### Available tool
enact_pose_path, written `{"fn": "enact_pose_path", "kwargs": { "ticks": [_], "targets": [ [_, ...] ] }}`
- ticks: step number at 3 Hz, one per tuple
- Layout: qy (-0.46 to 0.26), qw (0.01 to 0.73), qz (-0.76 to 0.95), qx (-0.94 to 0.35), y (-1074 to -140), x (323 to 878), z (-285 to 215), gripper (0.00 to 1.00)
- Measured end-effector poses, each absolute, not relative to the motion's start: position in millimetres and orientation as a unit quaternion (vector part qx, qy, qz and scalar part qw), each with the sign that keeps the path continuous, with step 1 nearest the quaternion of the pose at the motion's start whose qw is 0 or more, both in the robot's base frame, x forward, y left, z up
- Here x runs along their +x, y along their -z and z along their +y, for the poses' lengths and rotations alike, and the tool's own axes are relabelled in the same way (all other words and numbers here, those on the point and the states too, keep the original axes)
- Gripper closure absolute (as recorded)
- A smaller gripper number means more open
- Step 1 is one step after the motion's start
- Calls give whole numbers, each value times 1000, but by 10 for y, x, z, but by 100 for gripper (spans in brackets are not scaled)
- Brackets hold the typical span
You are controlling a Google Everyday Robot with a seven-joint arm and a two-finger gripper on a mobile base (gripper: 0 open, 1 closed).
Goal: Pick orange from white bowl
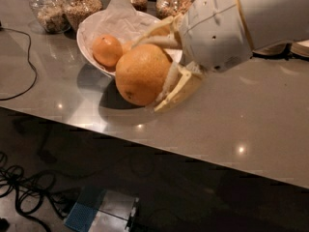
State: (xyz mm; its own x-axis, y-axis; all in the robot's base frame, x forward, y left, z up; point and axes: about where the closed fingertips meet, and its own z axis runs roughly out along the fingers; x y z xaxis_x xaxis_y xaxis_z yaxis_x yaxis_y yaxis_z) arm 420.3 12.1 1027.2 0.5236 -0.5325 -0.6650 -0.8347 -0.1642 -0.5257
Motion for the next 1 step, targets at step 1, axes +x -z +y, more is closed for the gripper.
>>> {"fn": "enact_pose_path", "kwargs": {
  "ticks": [1],
  "targets": [
    [-167, 453, 460, -745, -10252, 4192, 126, 100]
  ]
}}
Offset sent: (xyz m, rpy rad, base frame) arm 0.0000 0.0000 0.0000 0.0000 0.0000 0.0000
